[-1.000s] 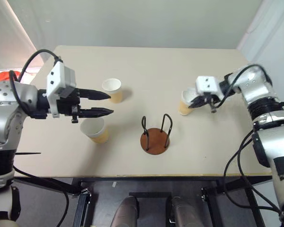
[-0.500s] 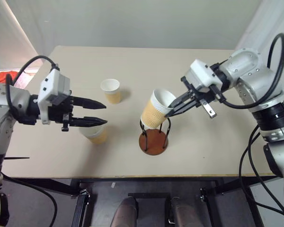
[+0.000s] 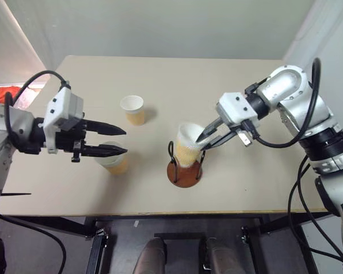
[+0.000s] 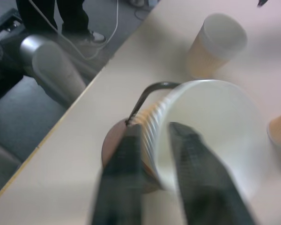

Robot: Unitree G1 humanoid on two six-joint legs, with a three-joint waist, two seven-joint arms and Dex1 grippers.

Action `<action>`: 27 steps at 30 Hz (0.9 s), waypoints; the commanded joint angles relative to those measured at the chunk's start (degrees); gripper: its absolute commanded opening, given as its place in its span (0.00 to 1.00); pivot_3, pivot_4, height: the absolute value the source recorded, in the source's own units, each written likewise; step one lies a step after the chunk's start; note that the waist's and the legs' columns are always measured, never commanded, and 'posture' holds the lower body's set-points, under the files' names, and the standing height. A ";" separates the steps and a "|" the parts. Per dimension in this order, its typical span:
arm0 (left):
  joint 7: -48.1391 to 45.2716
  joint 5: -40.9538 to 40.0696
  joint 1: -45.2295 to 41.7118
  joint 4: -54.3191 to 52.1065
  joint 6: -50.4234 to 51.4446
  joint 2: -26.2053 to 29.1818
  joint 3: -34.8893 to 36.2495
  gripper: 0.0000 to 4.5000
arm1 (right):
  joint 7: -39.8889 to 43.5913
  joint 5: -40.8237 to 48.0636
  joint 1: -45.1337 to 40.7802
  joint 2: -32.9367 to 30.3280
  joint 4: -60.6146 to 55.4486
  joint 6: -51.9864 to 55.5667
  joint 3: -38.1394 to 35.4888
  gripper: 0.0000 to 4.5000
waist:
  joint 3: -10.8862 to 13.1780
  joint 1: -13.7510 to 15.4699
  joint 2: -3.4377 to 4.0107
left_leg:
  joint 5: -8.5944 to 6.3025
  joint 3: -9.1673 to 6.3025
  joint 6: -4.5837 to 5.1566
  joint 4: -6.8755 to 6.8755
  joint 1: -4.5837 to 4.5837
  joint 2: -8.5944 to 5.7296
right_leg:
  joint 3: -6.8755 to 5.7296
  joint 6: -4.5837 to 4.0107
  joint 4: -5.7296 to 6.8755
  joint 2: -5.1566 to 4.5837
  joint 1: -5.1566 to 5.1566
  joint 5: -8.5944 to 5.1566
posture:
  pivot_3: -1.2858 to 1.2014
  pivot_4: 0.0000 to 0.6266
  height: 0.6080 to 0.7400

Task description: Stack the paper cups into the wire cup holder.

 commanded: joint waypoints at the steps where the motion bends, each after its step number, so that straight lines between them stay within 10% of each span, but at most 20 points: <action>1: -0.41 7.57 -0.95 0.53 -6.59 4.09 -2.10 0.55 | 0.19 -1.29 -0.29 0.50 0.56 -0.75 -1.40 0.53 | 0.00 -0.03 0.00 | 0.00 0.00 0.00 0.00 0.00 0.00 | 0.00 0.00 0.00 0.00 0.00 0.00 | 0.52 0.24 1.00; 7: -4.97 12.78 -2.61 1.70 -12.83 7.60 -6.10 0.55 | -2.16 -1.38 0.77 2.84 1.64 2.26 -5.99 0.97 | -0.01 0.01 -0.01 | -0.01 0.00 0.00 0.00 -0.02 0.00 | 0.01 -0.02 -0.01 0.00 -0.04 0.00 | 0.52 0.24 1.00; 14: -11.97 14.76 -5.20 4.31 -15.14 9.35 -10.83 0.55 | -19.75 13.03 3.98 15.59 -6.69 21.04 -19.84 0.99 | -0.01 -0.18 -0.01 | -0.04 0.00 -0.04 -0.07 -0.06 0.02 | 0.03 -0.02 0.03 0.03 -0.18 0.00 | 0.52 0.24 1.00; 27: -10.69 23.59 -5.19 9.70 -21.62 7.16 -21.27 0.55 | -31.73 13.32 11.78 19.64 -18.37 28.64 -20.75 0.99 | -0.02 -0.06 -0.03 | -0.19 -0.01 -0.09 0.04 -0.09 0.03 | 0.03 -0.12 0.05 0.06 -0.17 -0.06 | 0.52 0.24 1.00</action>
